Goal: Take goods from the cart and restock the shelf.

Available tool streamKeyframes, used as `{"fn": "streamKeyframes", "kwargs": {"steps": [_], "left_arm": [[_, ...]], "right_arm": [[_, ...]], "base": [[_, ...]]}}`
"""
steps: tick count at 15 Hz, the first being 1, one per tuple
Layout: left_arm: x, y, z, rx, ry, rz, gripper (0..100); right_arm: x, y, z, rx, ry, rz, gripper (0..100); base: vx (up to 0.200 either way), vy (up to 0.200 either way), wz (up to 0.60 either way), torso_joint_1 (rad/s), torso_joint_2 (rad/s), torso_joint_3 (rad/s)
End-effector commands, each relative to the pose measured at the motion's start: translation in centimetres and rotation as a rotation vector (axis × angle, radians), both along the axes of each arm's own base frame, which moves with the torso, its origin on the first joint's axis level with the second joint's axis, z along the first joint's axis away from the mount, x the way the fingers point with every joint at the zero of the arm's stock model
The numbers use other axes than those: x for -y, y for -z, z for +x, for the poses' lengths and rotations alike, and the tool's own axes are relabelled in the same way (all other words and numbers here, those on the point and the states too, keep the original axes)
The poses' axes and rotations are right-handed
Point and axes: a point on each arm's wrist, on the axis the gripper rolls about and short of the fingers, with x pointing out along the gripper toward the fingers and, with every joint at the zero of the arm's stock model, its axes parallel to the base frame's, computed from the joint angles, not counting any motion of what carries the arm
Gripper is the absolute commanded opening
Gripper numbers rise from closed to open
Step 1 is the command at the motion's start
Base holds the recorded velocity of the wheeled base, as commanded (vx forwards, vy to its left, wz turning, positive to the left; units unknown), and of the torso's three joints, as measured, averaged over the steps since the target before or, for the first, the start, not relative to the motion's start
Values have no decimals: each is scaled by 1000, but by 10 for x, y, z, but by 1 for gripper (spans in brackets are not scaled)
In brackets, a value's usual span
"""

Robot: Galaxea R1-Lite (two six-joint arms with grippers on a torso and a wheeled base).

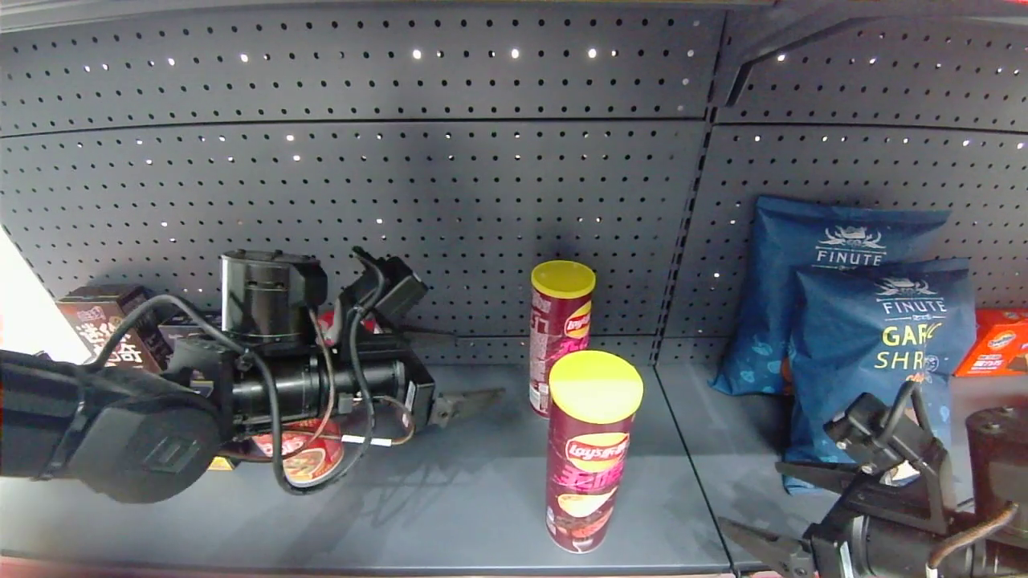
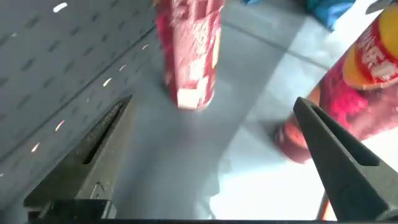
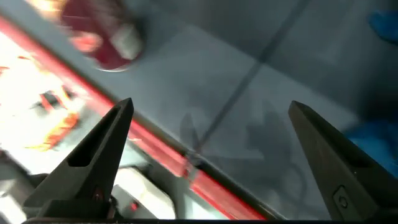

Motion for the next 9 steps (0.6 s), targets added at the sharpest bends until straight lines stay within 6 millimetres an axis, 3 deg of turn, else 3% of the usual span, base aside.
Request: {"fn": "streamKeyframes", "kwargs": {"steps": [1,4,9], "left_arm": [[-8,-21,-21,48,-57,6,100],[-14,-31,-34,47,-179,67,100],[-26,-21,-45,36,-238,112,100]], "right_arm": [[-18,-8,13,-1,-3,-34,100],[-39,-9,36,7,31,-62,100],[-59,9,50,-34,0,-76,100]], "base": [[0,0,0,0,0,0],[0,0,0,0,0,0],[0,0,0,0,0,0]]}}
